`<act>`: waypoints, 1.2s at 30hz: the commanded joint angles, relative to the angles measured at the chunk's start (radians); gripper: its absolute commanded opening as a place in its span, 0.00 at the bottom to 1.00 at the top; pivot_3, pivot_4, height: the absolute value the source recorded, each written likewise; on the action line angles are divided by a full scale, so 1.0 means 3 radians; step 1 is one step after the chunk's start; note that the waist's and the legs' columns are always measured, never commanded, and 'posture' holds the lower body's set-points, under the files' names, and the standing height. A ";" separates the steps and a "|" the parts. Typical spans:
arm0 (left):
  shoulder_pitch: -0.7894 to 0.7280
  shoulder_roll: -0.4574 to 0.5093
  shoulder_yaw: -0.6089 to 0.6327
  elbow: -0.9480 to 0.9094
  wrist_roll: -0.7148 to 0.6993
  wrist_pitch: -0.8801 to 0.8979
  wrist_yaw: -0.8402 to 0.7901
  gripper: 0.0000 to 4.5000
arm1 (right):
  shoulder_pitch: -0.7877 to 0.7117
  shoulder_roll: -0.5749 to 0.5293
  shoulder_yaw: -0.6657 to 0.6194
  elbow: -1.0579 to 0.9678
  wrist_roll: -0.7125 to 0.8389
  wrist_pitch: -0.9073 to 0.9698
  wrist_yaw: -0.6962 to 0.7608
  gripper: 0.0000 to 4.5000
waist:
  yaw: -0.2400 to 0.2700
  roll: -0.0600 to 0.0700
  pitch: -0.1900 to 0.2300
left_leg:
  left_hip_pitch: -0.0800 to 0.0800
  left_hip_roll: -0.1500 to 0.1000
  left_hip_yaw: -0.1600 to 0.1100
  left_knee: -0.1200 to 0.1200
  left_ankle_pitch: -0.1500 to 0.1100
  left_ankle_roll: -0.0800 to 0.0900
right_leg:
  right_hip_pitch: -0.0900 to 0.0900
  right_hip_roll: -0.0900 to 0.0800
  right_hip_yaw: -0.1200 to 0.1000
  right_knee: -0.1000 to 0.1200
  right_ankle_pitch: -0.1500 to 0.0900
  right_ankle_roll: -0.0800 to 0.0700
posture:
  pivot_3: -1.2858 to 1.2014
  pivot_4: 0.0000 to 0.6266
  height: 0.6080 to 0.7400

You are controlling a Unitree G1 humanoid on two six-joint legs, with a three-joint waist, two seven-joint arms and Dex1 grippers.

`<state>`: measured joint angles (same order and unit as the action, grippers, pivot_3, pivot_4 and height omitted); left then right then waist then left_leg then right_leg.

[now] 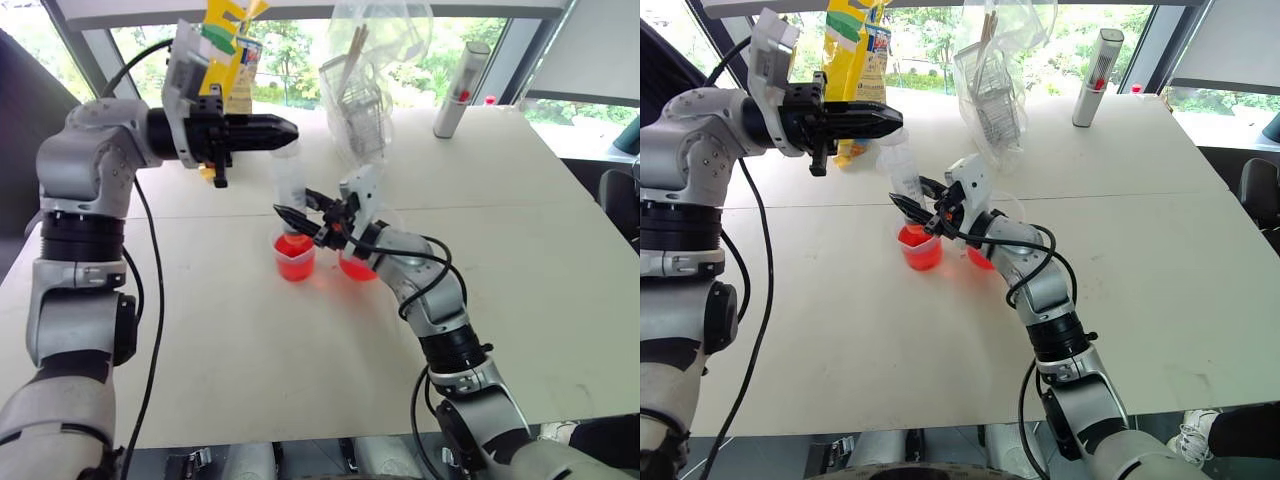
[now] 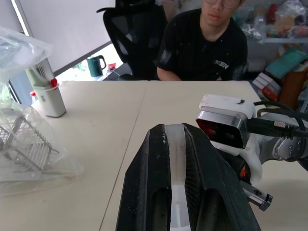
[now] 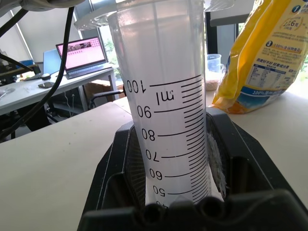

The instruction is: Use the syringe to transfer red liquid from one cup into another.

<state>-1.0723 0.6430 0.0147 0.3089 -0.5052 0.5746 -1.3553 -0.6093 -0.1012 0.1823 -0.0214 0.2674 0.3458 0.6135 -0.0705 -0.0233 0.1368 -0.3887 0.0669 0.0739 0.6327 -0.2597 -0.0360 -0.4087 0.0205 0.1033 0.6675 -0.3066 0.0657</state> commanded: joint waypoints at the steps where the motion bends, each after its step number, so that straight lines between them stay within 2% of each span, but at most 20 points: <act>1: 0.0127 0.0028 -0.0127 -0.0045 0.0105 0.0011 -0.0014 0.01 | -0.0288 0.0016 -0.0229 -0.0474 0.0204 -0.0019 -0.0065 0.31 | 0.0002 0.0000 0.0000 | 0.0000 0.0000 0.0000 0.0000 0.0000 0.0000 | 0.0000 0.0000 0.0000 0.0000 0.0000 0.0000 | 0.52 0.24 0.99; 16: 0.0425 0.0066 -0.0154 -0.0351 0.0067 0.0077 0.0064 0.01 | -0.0434 -0.0037 -0.0344 -0.0626 0.0394 0.0245 -0.0150 0.31 | 0.0002 0.0000 0.0000 | 0.0000 0.0000 -0.0001 0.0000 0.0000 0.0000 | 0.0000 0.0000 0.0000 -0.0001 0.0000 0.0000 | 0.52 0.24 0.99; 24: 0.0351 0.0092 -0.0044 -0.0359 -0.0019 0.0186 0.0170 0.01 | -0.0371 -0.0058 -0.0256 -0.0653 0.0399 0.0299 -0.0112 0.31 | 0.0002 0.0000 0.0000 | 0.0000 0.0000 0.0000 0.0000 0.0000 0.0000 | 0.0000 0.0000 0.0000 -0.0001 0.0000 0.0000 | 0.52 0.24 0.99; 26: 0.0339 0.0101 -0.0001 -0.0367 -0.0076 0.0263 0.0194 0.20 | -0.0333 -0.0057 -0.0215 -0.0667 0.0397 0.0318 -0.0092 0.31 | 0.0001 0.0000 0.0000 | 0.0000 0.0000 -0.0001 0.0000 0.0000 0.0000 | 0.0000 0.0000 0.0000 -0.0001 0.0000 0.0000 | 0.52 0.24 0.99; 27: 0.0337 0.0109 0.0014 -0.0371 -0.0094 0.0286 0.0207 0.26 | -0.0318 -0.0057 -0.0196 -0.0674 0.0399 0.0333 -0.0083 0.31 | 0.0001 0.0000 0.0000 | 0.0000 0.0000 -0.0001 -0.0001 0.0000 0.0000 | 0.0000 0.0000 0.0000 -0.0001 0.0000 0.0000 | 0.52 0.24 0.99; 31: 0.0316 0.0107 0.0090 -0.0369 -0.0127 0.0317 0.0292 0.73 | -0.0293 -0.0063 -0.0163 -0.0698 0.0440 0.0410 -0.0052 0.31 | 0.0003 0.0000 0.0000 | 0.0000 0.0000 -0.0003 0.0000 0.0000 0.0000 | 0.0000 0.0000 0.0000 -0.0001 0.0000 0.0000 | 0.52 0.24 0.99; 33: 0.0296 0.0098 0.0161 -0.0359 -0.0181 0.0355 0.0333 0.92 | -0.0275 -0.0058 -0.0138 -0.0706 0.0456 0.0441 -0.0044 0.31 | 0.0002 0.0000 0.0000 | 0.0000 0.0000 -0.0002 0.0000 0.0000 0.0000 | 0.0000 0.0000 0.0000 -0.0001 0.0000 0.0000 | 0.52 0.24 0.99; 34: 0.0290 0.0099 0.0191 -0.0361 -0.0211 0.0387 0.0343 0.99 | -0.0267 -0.0057 -0.0128 -0.0709 0.0460 0.0450 -0.0045 0.31 | 0.0000 0.0000 0.0000 | 0.0000 0.0000 -0.0003 0.0000 0.0000 0.0000 | 0.0000 0.0000 0.0000 -0.0001 0.0000 0.0000 | 0.52 0.24 0.99; 36: 0.0309 0.0134 0.0226 -0.0394 -0.0251 0.0429 0.0333 0.99 | -0.0254 -0.0056 -0.0116 -0.0713 0.0469 0.0465 -0.0044 0.31 | -0.0001 0.0000 0.0000 | 0.0000 0.0000 -0.0005 -0.0001 0.0000 0.0000 | -0.0001 0.0000 0.0001 -0.0001 0.0000 0.0000 | 0.52 0.24 0.99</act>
<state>-0.9787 0.6656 0.0504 0.2075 -0.5644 0.6944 -1.2613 -0.6669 -0.1288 0.1495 -0.1869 0.3820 0.4936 0.5940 -0.0708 -0.0234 0.1368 -0.3888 0.0669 0.0722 0.6325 -0.2597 -0.0359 -0.4088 0.0207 0.1033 0.6672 -0.3066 0.0657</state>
